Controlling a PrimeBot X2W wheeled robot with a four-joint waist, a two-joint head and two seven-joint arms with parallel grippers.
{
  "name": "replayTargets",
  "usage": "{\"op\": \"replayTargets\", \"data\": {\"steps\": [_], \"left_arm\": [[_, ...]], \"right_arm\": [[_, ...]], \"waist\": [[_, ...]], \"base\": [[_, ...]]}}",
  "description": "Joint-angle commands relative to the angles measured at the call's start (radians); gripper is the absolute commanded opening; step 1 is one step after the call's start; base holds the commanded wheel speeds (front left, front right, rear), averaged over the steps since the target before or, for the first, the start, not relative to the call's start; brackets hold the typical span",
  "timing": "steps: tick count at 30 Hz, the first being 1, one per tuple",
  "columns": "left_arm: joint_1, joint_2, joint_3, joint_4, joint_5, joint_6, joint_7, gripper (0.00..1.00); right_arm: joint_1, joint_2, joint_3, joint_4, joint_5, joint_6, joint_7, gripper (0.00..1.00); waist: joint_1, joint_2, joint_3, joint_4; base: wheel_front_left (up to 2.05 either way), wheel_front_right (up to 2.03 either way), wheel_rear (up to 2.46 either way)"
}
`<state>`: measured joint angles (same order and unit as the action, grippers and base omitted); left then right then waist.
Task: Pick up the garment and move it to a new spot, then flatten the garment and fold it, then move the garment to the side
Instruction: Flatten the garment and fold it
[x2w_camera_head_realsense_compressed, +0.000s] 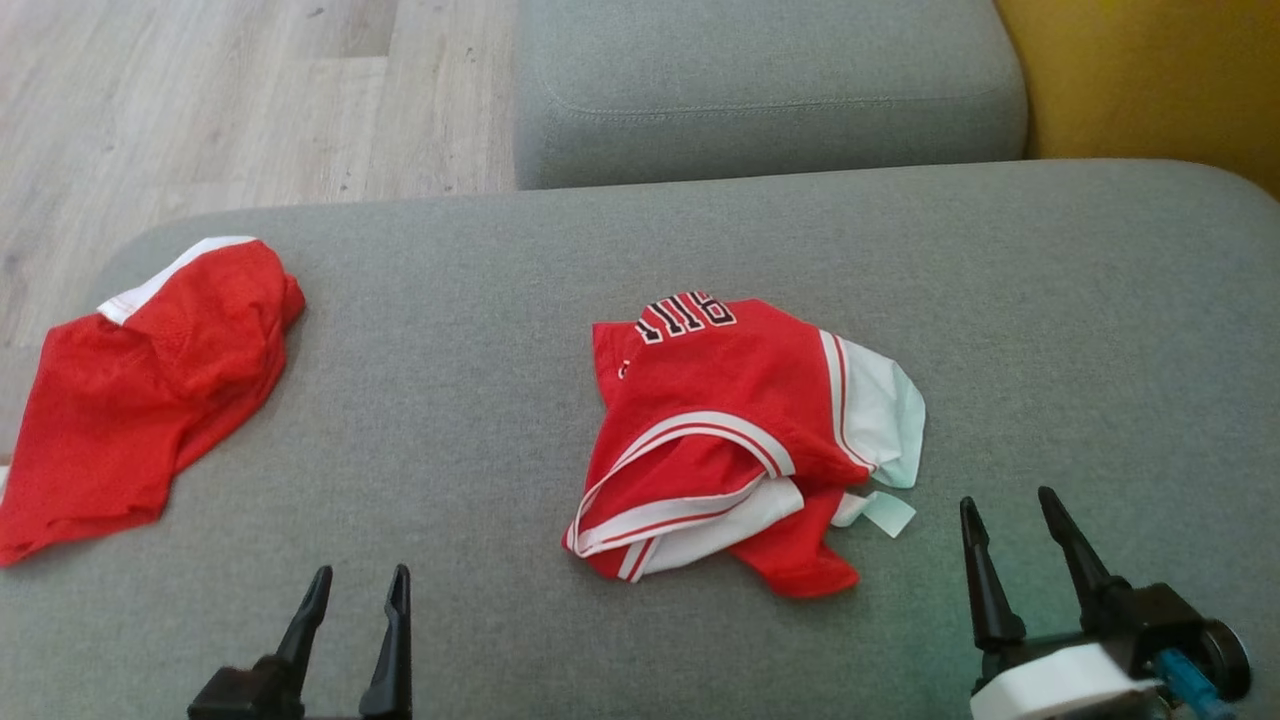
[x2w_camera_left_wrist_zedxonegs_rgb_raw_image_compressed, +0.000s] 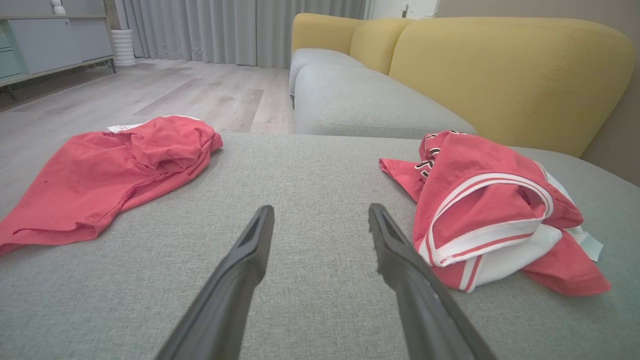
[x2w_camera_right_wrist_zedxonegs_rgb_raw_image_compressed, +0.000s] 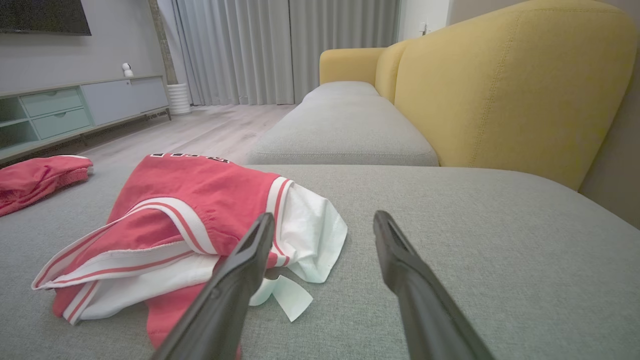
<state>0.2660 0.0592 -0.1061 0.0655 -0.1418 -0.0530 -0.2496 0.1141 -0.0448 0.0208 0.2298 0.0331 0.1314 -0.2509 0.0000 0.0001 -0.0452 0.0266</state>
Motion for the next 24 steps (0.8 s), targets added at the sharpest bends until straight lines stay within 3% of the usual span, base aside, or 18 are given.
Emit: {"op": "replayTargets", "data": {"steps": [1,10,17,24], "left_arm": [[-0.024,-0.007,0.041,-0.029,0.011,-0.002,-0.012,1.00],[-0.028,-0.009,0.033,-0.025,0.006,-0.003,-0.012,1.00],[-0.044,-0.009,0.008,-0.026,-0.005,0.007,-0.012,1.00],[-0.073,-0.009,-0.019,-0.026,-0.018,0.021,-0.012,1.00]], "right_arm": [[-0.054,-0.005,0.027,-0.030,-0.015,-0.001,-0.011,1.00],[-0.123,-0.016,0.048,0.026,-0.084,-0.001,-0.003,1.00],[-0.249,-0.043,0.017,0.157,-0.162,-0.001,0.165,1.00],[-0.354,-0.026,-0.027,0.263,-0.083,-0.001,0.295,1.00]], "waist": [[0.0000,-0.0001,0.002,0.002],[0.0000,-0.0001,0.011,0.011],[0.0000,-0.0001,0.041,0.024],[0.0000,-0.0001,0.094,0.047]], "base": [[0.00,0.00,0.00],[0.00,0.00,0.00],[0.00,0.00,0.00],[0.00,0.00,0.00]]}}
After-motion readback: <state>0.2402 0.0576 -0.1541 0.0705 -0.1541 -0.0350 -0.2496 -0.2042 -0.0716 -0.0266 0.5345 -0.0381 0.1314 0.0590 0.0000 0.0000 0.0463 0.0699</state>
